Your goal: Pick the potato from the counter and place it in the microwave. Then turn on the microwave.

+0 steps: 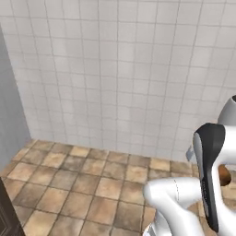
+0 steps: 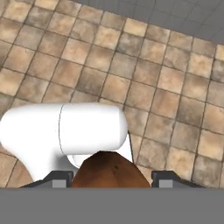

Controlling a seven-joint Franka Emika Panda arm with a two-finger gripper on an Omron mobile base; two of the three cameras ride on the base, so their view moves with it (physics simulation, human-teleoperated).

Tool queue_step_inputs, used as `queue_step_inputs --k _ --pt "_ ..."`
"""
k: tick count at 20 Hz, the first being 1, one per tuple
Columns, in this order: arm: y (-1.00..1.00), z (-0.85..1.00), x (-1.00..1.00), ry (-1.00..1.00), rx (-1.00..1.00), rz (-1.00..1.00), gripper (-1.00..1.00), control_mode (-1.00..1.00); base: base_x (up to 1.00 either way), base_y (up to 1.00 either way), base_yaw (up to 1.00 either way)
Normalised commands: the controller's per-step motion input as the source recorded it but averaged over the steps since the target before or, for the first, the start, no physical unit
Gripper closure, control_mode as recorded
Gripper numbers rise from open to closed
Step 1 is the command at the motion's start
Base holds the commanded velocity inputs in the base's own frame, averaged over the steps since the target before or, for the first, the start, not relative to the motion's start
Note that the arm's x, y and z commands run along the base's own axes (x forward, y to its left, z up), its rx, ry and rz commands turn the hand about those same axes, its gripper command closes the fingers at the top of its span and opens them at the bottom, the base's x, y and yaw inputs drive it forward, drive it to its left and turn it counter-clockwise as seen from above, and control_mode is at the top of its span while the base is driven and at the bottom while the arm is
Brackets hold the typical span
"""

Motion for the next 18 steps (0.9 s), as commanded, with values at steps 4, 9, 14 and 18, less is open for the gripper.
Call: queue_step_inputs --k 4,9,14,18 --pt "0.00 0.00 0.00 0.00 0.00 0.00 1.00 1.00 0.56 -0.09 0.52" --pt "0.00 0.00 0.00 0.00 0.00 0.00 1.00 1.00 0.46 -0.08 0.53" --pt "0.00 0.00 0.00 0.00 0.00 0.00 1.00 1.00 0.30 -0.12 0.58" --pt "0.00 0.00 0.00 0.00 0.00 0.00 1.00 1.00 0.29 -0.17 0.68"
